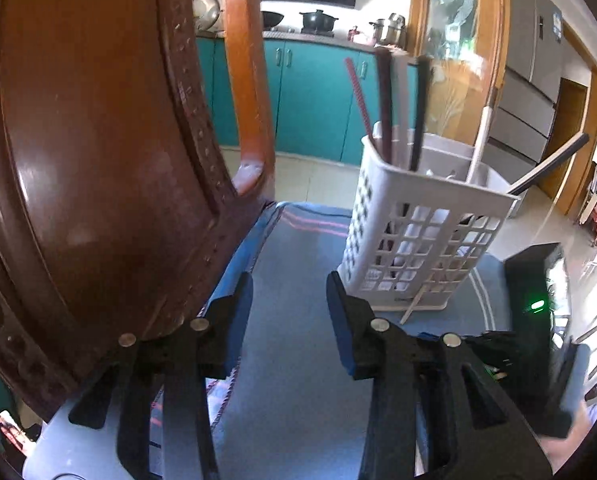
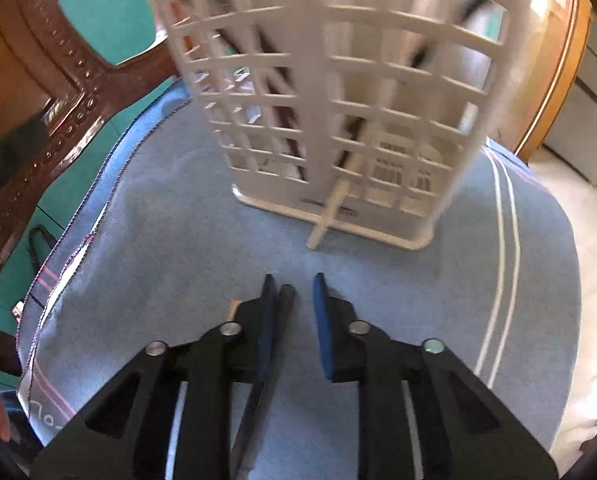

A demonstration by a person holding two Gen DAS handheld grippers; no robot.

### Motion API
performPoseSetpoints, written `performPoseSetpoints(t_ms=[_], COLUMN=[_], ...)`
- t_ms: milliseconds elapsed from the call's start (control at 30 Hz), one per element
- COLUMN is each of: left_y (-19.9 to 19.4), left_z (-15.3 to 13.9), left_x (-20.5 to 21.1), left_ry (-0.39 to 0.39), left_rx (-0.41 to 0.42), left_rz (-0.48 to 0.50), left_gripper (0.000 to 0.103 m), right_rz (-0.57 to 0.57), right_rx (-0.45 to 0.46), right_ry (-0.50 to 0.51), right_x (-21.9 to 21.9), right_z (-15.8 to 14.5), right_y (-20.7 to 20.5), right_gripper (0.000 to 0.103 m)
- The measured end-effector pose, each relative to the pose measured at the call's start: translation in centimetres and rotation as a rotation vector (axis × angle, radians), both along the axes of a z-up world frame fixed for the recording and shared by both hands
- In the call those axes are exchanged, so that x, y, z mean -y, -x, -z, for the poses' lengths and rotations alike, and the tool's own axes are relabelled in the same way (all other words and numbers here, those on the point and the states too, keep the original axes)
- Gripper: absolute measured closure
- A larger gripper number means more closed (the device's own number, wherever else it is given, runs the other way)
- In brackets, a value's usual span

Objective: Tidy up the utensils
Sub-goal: 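Close the left gripper on a light wood chopstick while the right closes on a black one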

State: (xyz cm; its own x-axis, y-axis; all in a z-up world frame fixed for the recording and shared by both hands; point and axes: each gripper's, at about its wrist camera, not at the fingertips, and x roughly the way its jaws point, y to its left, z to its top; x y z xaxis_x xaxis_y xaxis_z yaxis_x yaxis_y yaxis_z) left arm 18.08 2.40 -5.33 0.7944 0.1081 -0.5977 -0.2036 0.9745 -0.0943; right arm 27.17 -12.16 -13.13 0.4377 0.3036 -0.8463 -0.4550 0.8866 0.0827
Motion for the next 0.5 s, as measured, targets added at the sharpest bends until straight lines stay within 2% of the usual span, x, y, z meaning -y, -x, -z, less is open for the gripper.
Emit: performPoseSetpoints(t_ms=[100,167,267,333,367,433,500], left_y=[-0.2,-0.4,-1.0,-1.4,-1.5,-1.7,-1.9], left_z=[0.3,0.8,1.6,2.4,2.7,3.1,3.5], left_x=[-0.6,-0.7,0.0,0.6,1.0,1.7,2.3], left_ry=[0.031,0.049,0.061,0.063,0.056,0.040,0.034], left_rx=[-0.024,-0.052,-0.099,-0.139,-0.151,-0.169,-0.186], left_rz=[-0.002,0.010,0.050,0.079,0.082,0.088,0.106], left_gripper=[0.064,0.060,0.059,0.059,0.059,0.059,0.059], right_rz=[0.020,0.043,0.074,0.082,0.075,0.043,0.023], right_rx=[-0.018,-0.012,-0.020,-0.048,-0.055,-0.066,-0.041], right_ry=[-0.021,-0.014,-0.041,-0.072,-0.078,-0.054,-0.018], right_x=[1.7,2.8,4.6,5.3,6.1,5.4,5.0], right_z=[0.0,-0.1,-0.3,-0.4,-0.2,0.1,0.1], right_y=[-0.6,-0.5,-0.6,-0.5,-0.5,0.0,0.6], right_gripper=[0.091,0.091,0.090,0.086,0.081,0.077,0.075])
